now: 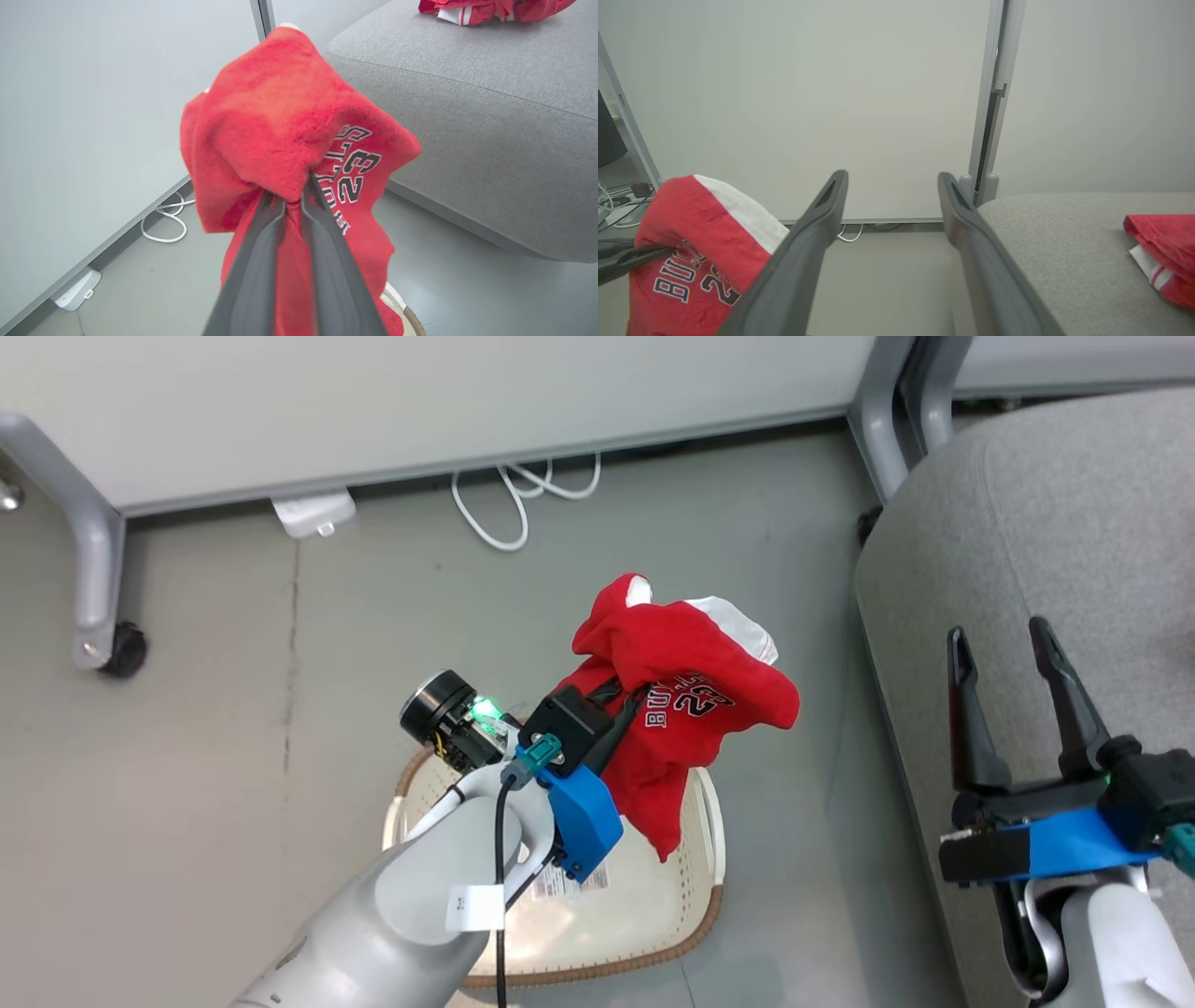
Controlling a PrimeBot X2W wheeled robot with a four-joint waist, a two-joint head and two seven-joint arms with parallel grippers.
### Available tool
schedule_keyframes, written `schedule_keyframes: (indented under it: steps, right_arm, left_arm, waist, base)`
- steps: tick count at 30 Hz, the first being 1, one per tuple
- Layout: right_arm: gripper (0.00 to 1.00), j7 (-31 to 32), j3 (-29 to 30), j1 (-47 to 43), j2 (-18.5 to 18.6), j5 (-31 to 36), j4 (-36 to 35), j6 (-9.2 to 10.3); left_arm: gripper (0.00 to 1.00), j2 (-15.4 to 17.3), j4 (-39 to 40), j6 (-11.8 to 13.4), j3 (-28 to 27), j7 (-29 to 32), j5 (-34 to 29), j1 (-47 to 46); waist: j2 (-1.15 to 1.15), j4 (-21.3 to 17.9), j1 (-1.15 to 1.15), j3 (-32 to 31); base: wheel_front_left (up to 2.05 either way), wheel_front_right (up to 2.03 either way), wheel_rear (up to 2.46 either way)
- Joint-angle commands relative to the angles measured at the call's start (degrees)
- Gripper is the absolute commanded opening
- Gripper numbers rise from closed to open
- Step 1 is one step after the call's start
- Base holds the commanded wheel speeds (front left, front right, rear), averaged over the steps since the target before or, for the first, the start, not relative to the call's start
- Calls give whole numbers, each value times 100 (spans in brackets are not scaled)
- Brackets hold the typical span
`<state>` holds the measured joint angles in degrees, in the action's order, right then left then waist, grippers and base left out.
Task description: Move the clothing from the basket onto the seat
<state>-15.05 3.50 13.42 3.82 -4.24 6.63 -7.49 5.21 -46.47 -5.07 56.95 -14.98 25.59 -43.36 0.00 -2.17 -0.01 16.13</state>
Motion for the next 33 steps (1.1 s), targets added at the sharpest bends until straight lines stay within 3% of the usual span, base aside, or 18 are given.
schedule_keyframes:
  steps: [1,16,33]
  right_arm:
    - [100,-20,16,-151,15,4,36,-1]
    - [100,-20,-149,-854,-57,-65,245,-1]
    - [100,-20,-639,-1217,-87,-263,485,-1]
  left_arm:
    - [0,46,94,34,-87,-29,-45,86]
    - [0,27,696,15,-527,-29,-103,294]
    - [0,-14,719,-44,-479,-30,-53,76]
  waist:
    - [0,108,1,-338]
    - [0,330,1,-1332]
    - [0,455,1,-1568]
  base:
    - [0,0,0]
    - [0,0,0]
    - [0,0,0]
